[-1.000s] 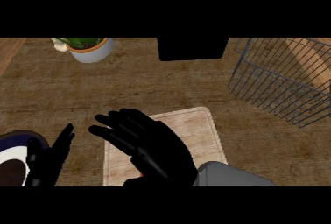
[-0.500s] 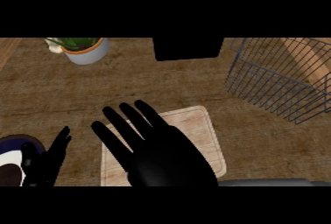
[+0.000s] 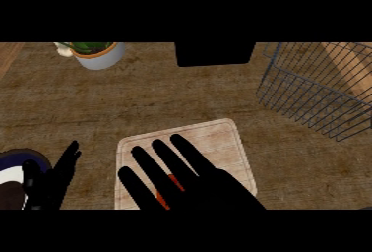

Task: Pick the tomato from the cutting board and place it in the basket

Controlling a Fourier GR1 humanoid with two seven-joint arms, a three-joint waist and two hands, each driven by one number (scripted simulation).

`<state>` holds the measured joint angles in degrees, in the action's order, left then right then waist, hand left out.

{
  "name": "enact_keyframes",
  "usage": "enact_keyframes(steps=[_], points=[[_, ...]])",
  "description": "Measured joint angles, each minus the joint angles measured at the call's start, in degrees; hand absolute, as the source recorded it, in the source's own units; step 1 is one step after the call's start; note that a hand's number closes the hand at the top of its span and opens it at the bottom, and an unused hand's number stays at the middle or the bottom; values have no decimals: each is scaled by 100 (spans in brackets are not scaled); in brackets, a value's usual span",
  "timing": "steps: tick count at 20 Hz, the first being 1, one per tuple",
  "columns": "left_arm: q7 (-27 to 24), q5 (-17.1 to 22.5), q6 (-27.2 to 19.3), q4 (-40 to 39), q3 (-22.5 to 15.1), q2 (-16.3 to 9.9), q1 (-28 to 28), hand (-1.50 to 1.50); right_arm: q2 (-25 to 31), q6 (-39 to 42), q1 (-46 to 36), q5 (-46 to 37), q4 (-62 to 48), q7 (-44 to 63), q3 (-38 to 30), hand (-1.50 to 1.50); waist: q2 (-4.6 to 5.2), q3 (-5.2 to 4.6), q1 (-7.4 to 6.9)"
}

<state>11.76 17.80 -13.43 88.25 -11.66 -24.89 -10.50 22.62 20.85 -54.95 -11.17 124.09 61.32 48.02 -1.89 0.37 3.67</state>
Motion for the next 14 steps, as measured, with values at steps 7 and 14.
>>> enact_keyframes(steps=[7, 14], points=[[57, -21, 72, -36, 6, 32, 120, 0, 208, 58, -102, 693, 470, 420, -109, -150, 39, 7, -99], [-60, -95, 192, -173, -2, 114, 248, 0, 65, -21, -120, 600, 382, 473, -23, -150, 74, 24, -214]])
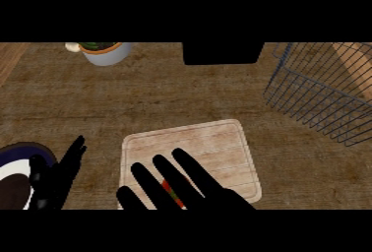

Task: Pick the tomato from the cutting board and place it in the basket

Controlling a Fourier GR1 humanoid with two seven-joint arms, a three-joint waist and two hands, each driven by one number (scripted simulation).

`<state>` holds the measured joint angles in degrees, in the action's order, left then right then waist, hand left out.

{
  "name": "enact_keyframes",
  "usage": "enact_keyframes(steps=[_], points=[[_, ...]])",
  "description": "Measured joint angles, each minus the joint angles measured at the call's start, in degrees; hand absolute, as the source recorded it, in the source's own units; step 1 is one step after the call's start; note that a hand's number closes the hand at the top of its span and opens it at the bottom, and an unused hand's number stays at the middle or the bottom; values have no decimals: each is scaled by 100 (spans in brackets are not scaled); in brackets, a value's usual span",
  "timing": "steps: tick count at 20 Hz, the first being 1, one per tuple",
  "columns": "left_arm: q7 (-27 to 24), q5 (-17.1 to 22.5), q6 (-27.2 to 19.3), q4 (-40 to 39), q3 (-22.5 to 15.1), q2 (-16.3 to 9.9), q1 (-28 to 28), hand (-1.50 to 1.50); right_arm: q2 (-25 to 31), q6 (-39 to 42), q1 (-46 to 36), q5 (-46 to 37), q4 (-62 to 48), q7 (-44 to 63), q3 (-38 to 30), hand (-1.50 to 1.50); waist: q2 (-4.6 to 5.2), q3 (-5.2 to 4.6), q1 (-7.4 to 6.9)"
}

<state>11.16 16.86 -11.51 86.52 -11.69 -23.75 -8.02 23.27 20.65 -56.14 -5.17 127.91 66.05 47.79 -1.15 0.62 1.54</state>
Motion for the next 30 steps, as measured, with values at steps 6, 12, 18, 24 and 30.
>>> enact_keyframes(steps=[6, 12, 18, 24, 30], points=[[-57, -74, 29, -25, 4, 63, 19, 0, -241, -126, 309, -650, -260, -101, 506, -150, 20, 1, -49], [-10, -88, 100, -29, 44, 68, 57, 0, -399, -181, 673, -1277, -709, -237, 984, -150, 35, 3, -78], [-33, -131, 161, -63, 85, 107, 76, 0, -556, -289, 1200, -1972, -1045, -464, 1310, -150, 45, 14, -103], [22, -221, 135, -64, 103, 190, 121, 0, -708, -357, 1572, -2547, -1458, -743, 1375, -150, 55, 17, -133], [-31, -209, 306, -164, 185, 206, 162, 0, -888, -349, 1804, -2901, -1757, -973, 1239, -150, 56, 24, -144]])
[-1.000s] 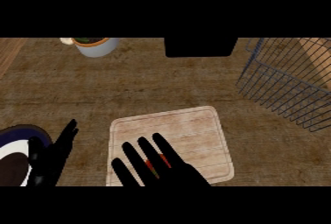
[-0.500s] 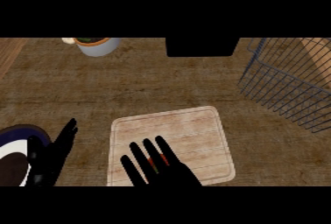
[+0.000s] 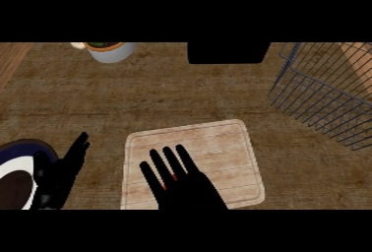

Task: Pick the tomato from the cutting board and place it in the basket

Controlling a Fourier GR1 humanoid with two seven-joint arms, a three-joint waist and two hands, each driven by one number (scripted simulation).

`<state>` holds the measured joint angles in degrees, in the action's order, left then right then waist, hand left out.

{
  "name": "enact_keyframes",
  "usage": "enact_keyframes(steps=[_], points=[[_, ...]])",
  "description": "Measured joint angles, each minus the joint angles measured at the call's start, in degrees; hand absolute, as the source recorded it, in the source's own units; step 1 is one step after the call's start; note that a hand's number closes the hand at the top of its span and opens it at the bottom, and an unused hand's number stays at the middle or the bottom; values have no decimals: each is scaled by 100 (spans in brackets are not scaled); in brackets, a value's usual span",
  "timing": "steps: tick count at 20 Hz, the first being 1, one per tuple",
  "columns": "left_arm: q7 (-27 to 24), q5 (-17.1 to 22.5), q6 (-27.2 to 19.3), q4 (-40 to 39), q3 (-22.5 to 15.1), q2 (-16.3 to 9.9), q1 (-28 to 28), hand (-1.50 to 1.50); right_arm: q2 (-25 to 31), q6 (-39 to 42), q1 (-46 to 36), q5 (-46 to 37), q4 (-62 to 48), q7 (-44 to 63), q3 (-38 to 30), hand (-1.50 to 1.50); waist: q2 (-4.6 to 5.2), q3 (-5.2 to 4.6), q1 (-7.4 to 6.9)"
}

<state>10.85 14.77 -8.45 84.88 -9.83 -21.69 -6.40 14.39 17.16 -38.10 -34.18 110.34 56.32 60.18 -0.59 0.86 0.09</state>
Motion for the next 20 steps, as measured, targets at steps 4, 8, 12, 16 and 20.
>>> enact_keyframes(steps=[4, 8, 12, 16, 20], points=[[52, -4, 36, 13, 58, 11, 5, 0, -185, -110, 288, -413, -187, -93, 188, -150, -2, 3, -7], [60, -143, -49, -30, 13, 138, 68, 0, -252, -199, 452, -676, -507, -317, 200, -150, 1, 6, -10], [70, -125, 33, -55, 67, 151, 88, 0, -502, -124, 577, -867, -877, -284, 317, -150, 2, 3, -15], [97, -189, 28, -92, 82, 197, 122, 0, -579, -8, 724, -962, -1072, -305, 303, -150, -1, 5, -9], [61, -212, 90, -45, 115, 206, 73, 0, -617, 10, 838, -1052, -1288, -441, 206, -150, 1, 4, -17]])
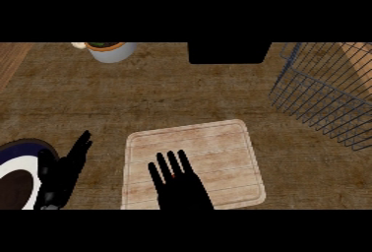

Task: Pick the tomato from the cutting board and place it in the basket

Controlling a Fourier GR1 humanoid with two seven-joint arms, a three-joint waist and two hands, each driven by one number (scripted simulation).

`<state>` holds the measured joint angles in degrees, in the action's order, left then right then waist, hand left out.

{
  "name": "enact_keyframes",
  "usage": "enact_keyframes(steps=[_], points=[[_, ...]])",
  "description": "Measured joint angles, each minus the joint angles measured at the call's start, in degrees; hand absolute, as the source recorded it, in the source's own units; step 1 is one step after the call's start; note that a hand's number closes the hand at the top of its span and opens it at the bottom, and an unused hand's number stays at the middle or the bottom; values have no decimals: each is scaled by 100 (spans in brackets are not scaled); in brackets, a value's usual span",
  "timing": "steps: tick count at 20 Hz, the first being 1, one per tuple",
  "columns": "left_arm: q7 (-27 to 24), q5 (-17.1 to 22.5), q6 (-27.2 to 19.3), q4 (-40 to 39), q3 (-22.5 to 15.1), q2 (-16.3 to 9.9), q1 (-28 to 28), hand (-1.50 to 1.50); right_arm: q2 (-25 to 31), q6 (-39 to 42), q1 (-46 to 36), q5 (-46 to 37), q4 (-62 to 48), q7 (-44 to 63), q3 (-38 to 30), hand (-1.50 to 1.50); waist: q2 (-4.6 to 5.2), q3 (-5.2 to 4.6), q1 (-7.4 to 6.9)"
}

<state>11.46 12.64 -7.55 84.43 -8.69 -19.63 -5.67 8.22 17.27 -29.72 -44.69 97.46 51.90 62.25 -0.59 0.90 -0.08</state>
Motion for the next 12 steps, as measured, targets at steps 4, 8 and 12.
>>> enact_keyframes(steps=[4, 8, 12], points=[[18, 7, 62, -33, 63, 11, 11, 0, 2, -33, 63, -132, -122, -211, -96, -150, 2, -1, 3], [-35, -54, 92, -84, 70, 70, 43, 0, -66, -173, 81, -278, -419, -490, -200, -150, 2, 4, -1], [72, -73, 115, 11, 114, 58, 10, 0, -122, -188, 174, -399, -539, -629, -272, 150, 2, -2, -4]])
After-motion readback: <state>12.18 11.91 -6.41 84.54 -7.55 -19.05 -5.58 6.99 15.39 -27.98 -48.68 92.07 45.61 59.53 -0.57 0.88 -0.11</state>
